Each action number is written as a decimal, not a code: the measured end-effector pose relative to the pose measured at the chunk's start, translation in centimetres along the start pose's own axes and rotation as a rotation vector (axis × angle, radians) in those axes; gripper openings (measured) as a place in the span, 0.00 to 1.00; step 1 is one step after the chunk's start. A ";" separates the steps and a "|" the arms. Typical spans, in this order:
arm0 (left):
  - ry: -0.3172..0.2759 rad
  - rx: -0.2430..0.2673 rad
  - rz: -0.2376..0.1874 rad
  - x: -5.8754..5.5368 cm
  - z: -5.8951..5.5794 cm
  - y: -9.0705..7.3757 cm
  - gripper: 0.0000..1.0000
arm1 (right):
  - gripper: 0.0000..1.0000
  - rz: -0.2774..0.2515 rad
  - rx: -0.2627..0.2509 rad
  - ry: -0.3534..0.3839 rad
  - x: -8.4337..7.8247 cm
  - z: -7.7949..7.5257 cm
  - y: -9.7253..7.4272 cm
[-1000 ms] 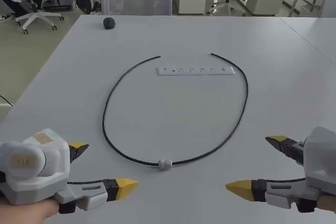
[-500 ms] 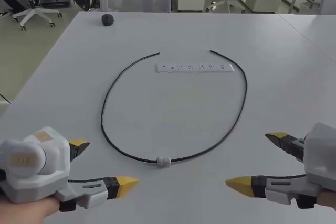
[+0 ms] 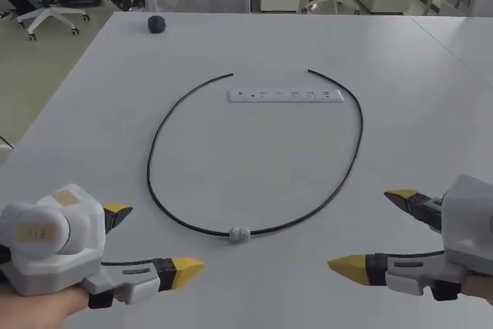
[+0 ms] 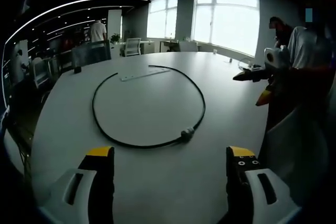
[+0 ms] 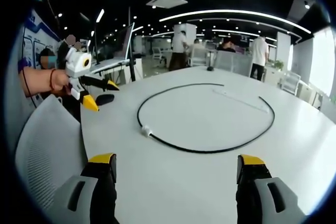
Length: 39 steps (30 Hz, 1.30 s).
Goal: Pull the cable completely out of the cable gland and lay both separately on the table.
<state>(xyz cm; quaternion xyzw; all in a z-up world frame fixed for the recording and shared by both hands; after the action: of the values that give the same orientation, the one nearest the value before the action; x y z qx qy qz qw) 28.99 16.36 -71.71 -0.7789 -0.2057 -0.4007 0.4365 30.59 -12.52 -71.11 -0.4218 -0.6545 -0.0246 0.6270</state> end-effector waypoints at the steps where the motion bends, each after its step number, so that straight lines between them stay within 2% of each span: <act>1: 0.000 0.000 0.001 0.0 0.0 0.0 0.88 | 0.97 0.001 0.001 -0.002 0.0 0.0 0.0; 16: 0.003 -0.003 0.006 -0.3 0.0 0.0 0.88 | 0.94 0.012 0.037 -0.033 0.3 0.7 0.5; 22: 0.005 -0.005 0.003 -0.4 -0.1 -0.2 0.87 | 0.90 0.010 0.071 -0.064 1.4 1.1 1.3; 25: 0.006 -0.010 0.002 -0.6 -0.3 -0.2 0.87 | 0.85 0.014 0.113 -0.089 1.8 1.6 1.9; 39: 0.005 -0.027 0.012 -1.1 -0.7 0.1 0.87 | 0.70 0.043 0.243 -0.217 4.0 3.1 5.6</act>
<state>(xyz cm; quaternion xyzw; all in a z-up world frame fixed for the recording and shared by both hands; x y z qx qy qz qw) 28.11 15.75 -72.51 -0.7847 -0.1946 -0.4029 0.4290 31.91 -5.08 -71.22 -0.3568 -0.7075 0.1139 0.5992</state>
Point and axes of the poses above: the centre of the closed fingertips' face, and the gripper's own axes: y roughly forward along the fingers, z roughly to its left, x roughly out of its top, the point moved 4 cm from there along -y, roughly backward along the fingers, and after that the axes turned 15 degrees about -y, right-handed, at the moved point
